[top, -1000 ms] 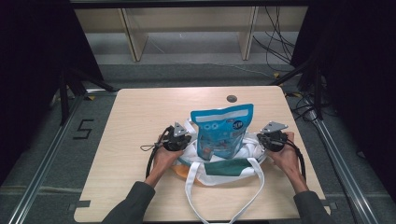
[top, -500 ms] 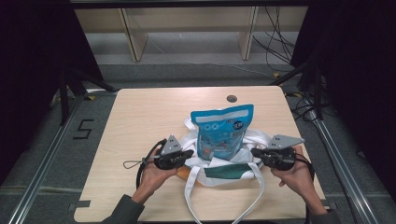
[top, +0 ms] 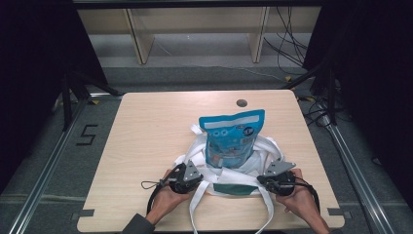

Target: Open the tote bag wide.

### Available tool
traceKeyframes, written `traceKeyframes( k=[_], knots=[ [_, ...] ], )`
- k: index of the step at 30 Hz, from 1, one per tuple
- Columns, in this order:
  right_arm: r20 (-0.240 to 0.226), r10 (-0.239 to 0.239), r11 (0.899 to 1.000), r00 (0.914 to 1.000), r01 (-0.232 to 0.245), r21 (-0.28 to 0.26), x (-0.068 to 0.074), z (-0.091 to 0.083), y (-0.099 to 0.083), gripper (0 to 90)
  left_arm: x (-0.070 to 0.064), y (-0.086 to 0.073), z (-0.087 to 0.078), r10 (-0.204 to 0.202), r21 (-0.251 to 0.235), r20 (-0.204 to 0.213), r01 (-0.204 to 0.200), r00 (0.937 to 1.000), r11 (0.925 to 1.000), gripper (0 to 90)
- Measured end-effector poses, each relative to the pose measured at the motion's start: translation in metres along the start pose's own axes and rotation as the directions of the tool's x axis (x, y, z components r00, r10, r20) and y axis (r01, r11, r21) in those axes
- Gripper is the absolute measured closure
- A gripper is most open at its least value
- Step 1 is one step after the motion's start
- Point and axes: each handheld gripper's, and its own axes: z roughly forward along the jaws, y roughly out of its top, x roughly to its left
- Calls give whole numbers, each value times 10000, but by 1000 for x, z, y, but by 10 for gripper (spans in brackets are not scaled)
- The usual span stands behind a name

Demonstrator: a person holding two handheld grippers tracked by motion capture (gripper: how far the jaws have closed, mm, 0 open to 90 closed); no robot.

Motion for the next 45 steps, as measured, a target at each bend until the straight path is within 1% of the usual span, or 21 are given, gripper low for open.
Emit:
traceKeyframes(
  k=[2,3,4,6,9,11,13,15,17,18,20,21,22,24,29,32,36,39,40,43,45],
  knots=[
    [86,36,9998,10000,-34,-214,0,5,-1,898,0,1,-2,45,-10,-70,-45,10000,10000,888],
    [25,21,10000,10000,-21,22,0,2,0,893,0,2,-3,-191,-293,-130,187,9997,9994,876],
    [200,94,9995,9998,-88,-303,1,2,0,883,-1,3,-6,-363,-505,-48,360,9993,9981,869],
    [140,112,9993,9998,-107,-361,-1,-7,3,877,0,7,-15,-637,-925,26,637,9980,9937,864],
    [11,283,9914,9996,-279,-1278,-4,-25,7,876,-1,12,-31,-865,-1418,272,895,9959,9858,858],
    [-223,362,9878,9991,-392,-1509,1,-34,9,876,-4,11,-38,-785,-1399,568,858,9953,9864,851],
    [-646,266,9891,9976,-356,-1428,10,-39,10,876,-9,6,-38,-728,-1266,585,797,9956,9887,841],
    [-807,121,9941,9967,-207,-1060,18,-36,8,877,-11,0,-36,-761,-1131,685,835,9947,9901,840],
    [-580,-133,9952,9982,76,-972,23,-27,4,882,-11,-2,-32,-782,-1018,587,839,9952,9913,839],
    [-584,-197,9985,9981,167,-528,24,-24,4,888,-11,-2,-31,-754,-948,512,800,9958,9923,840],
    [-543,-202,9987,9983,176,-481,26,-15,4,891,-8,-2,-23,-464,-671,194,476,9987,9966,845],
    [-430,-516,9982,9977,503,-329,27,-11,5,894,-8,-4,-17,-530,-543,144,538,9985,9971,848],
    [-314,-526,9986,9981,527,4,29,-6,4,895,-9,-5,-14,-538,-435,150,544,9984,9976,852],
    [-246,-466,9989,9986,468,93,29,0,5,897,-10,-6,-10,-139,-71,-27,138,9999,9999,861],
    [-329,-492,9987,9982,496,104,25,5,7,900,-6,-6,1,-67,-62,-246,65,9997,10000,875],
    [-208,-531,9984,9984,535,200,24,10,10,900,-3,-5,6,-325,-367,-371,311,9988,9988,874],
    [34,-491,9987,9988,490,121,19,17,15,900,6,-1,12,-259,-285,-663,241,9975,9993,873],
    [104,-489,9988,9988,489,-89,9,23,18,900,18,4,19,-248,-218,-836,231,9962,9995,873],
    [201,-246,9997,9995,248,-87,6,25,20,900,21,5,21,-285,-215,-852,268,9960,9994,873],
    [321,-125,9999,9994,127,-41,-1,30,25,900,35,8,29,-338,-428,-964,298,9948,9986,872],
    [386,-190,9997,9991,196,-141,-7,35,29,900,42,10,33,-624,-514,-988,575,9932,9970,868]
  ],
)
